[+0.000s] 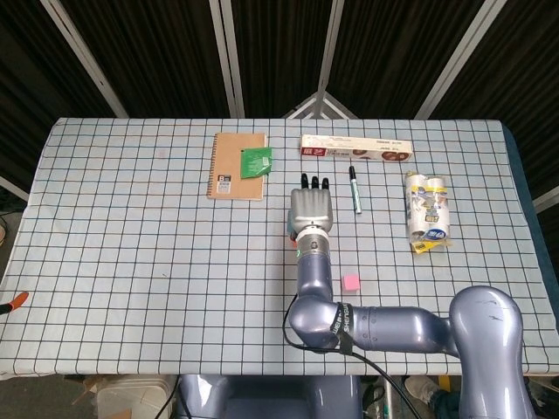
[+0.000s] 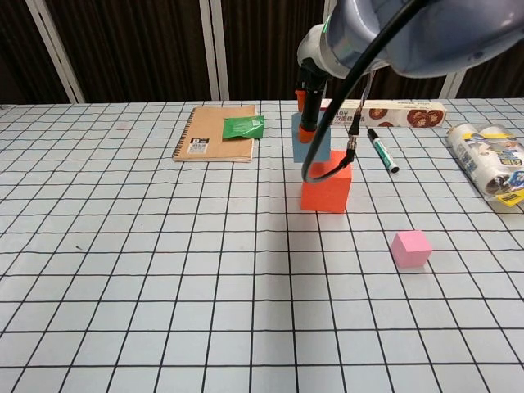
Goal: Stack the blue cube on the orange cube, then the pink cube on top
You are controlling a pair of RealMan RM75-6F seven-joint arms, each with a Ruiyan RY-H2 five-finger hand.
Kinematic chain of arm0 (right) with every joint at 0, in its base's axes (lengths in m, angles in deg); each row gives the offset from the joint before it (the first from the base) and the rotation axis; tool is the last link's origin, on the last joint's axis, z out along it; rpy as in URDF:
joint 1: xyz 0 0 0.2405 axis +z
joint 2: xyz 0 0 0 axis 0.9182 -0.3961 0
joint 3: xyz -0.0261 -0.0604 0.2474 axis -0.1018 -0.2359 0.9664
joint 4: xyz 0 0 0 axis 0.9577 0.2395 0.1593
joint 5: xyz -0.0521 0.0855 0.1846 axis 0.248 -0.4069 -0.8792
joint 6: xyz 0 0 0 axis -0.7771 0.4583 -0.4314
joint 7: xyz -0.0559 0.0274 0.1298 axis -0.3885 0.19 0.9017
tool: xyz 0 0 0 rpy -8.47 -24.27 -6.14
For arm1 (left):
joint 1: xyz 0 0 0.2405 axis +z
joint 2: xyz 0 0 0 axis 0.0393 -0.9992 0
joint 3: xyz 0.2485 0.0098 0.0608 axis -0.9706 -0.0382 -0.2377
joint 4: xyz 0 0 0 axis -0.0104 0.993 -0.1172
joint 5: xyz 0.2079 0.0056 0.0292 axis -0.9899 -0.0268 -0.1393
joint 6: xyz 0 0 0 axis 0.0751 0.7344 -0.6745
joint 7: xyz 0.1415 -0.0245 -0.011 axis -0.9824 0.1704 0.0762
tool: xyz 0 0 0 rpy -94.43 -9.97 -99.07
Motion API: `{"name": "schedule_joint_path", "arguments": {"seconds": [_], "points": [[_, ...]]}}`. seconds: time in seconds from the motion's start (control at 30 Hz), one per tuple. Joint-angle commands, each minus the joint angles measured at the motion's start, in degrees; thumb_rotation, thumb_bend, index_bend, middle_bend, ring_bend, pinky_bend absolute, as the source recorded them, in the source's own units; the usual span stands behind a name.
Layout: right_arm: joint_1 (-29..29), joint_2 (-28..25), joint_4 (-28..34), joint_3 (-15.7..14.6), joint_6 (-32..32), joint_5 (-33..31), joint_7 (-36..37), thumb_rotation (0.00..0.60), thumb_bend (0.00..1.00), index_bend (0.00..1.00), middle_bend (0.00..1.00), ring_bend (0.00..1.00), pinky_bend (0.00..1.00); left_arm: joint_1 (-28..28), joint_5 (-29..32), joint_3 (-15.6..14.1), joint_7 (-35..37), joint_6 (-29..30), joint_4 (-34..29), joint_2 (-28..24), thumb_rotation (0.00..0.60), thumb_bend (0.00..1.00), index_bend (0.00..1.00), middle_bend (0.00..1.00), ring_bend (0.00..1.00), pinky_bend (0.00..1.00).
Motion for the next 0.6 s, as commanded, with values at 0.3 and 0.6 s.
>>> {"name": "schedule_joint_path", "arguments": {"seconds": [0.3,0.6], "points": [[-0.8,0.6,-3.0,-0.2,-3.2,0.2,0.5,0.600,0.35,0.51,0.00,0.00,0.00,-0.1,0.7,0.1,-1.4,0.2,-0.5,0.3,0.600,0.12,0.05,0.00,0.00,0.00],[-0.6,0.8,-4.1,-0.2,-4.1,0.3,0.3,0.600,0.35,0.51,0.00,0.00,0.00,-0.2,1.2,0.3,-1.3,0.0,-0.4,0.3,0.600,0.12,0.05,0.00,0.00,0.00]]}}
